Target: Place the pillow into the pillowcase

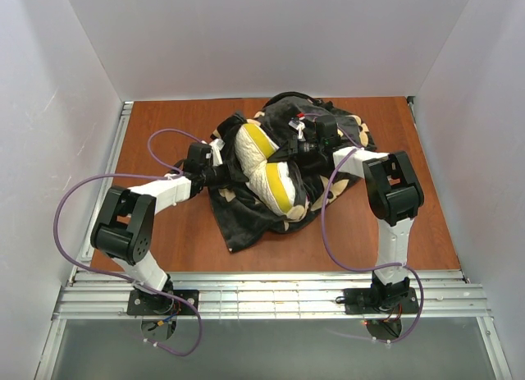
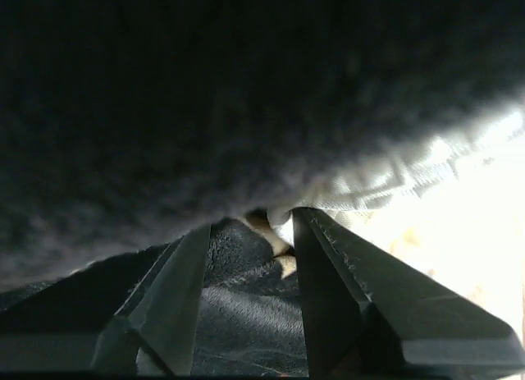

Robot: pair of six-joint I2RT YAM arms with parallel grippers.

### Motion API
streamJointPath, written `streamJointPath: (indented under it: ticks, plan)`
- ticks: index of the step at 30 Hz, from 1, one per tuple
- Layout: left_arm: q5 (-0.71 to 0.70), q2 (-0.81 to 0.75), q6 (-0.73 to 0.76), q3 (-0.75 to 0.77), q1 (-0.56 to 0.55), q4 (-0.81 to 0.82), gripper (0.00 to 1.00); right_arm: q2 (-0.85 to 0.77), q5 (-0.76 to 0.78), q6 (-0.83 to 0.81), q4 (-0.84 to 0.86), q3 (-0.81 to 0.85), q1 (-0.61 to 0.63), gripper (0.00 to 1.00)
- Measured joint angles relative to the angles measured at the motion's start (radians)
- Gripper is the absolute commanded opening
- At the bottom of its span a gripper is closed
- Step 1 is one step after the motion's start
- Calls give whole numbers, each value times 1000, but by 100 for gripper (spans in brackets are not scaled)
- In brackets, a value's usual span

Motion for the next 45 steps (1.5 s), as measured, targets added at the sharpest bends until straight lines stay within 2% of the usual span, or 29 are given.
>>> streamJointPath:
  ticks: [1,5,7,9,16,23,32,35,41,45]
  plan:
    - [-1,10,-2,1,0,3,38,0,0,3,0,0,0,1]
    - [-4,31,-15,-2,6,-1,25,0,0,16,6,-8,0,1]
    - [-18,31,-18,-15,21,-2,15,-2,-1,30,13,-9,-1,1]
    - [-20,30,-15,-38,45,-4,13,-5,-1,40,24,-9,-2,1]
    - [6,13,-3,-52,68,1,28,-7,-5,89,69,-24,-2,1]
    - [-10,21,5,6,21,-2,32,-9,-20,214,209,-74,-6,1]
    - [-27,167,-21,115,-21,10,47,-15,-30,335,329,-107,-8,1]
    - [-33,193,-30,140,-39,24,55,-15,-32,359,351,-107,-8,1]
    - [-101,287,-37,217,-68,20,59,-16,-26,403,399,-123,-8,1]
    - [-143,314,-16,269,-76,-12,51,-18,-18,441,429,-127,-11,1]
